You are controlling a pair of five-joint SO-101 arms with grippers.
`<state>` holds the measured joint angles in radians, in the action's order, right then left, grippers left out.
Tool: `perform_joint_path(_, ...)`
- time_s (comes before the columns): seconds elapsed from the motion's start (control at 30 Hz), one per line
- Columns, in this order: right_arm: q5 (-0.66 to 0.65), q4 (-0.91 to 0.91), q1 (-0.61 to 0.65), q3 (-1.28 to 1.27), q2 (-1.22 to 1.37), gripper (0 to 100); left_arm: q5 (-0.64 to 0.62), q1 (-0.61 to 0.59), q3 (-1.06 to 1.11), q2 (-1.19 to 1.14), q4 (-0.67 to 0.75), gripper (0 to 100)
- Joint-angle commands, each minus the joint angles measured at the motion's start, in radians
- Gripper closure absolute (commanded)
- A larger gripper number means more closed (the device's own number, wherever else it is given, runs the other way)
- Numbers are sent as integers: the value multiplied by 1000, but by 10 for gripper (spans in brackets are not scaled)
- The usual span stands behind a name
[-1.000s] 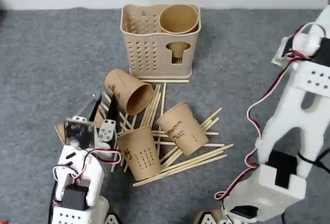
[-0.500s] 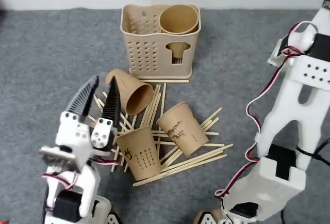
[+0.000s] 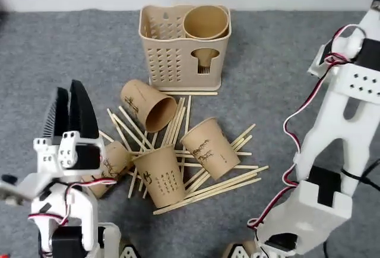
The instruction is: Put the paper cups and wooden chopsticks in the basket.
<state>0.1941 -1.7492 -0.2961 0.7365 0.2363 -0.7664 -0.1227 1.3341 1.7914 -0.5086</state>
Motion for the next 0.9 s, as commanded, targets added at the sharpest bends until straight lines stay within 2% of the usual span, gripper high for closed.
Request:
perform_joint_path(0.0,9,-22,8,51,5,779,-161,-2,-39,-9,-229,896)
perform_joint_path(0.13,9,-22,5,51,21,779,-172,37,-45,-8,-402,896)
perform_joint_path(0.43,9,-22,4,51,51,779,-173,64,-47,-15,-430,896)
perform_joint_path(0.5,9,-22,4,52,56,779,-173,68,-84,-18,-480,904)
perform_joint_path(0.67,9,15,4,52,58,779,-173,117,-355,-190,-809,942)
perform_joint_path(0.8,6,35,8,51,59,779,-170,121,-642,-465,-864,942)
perform_joint_path(0.87,6,35,10,51,70,779,-114,143,-785,-600,-953,941)
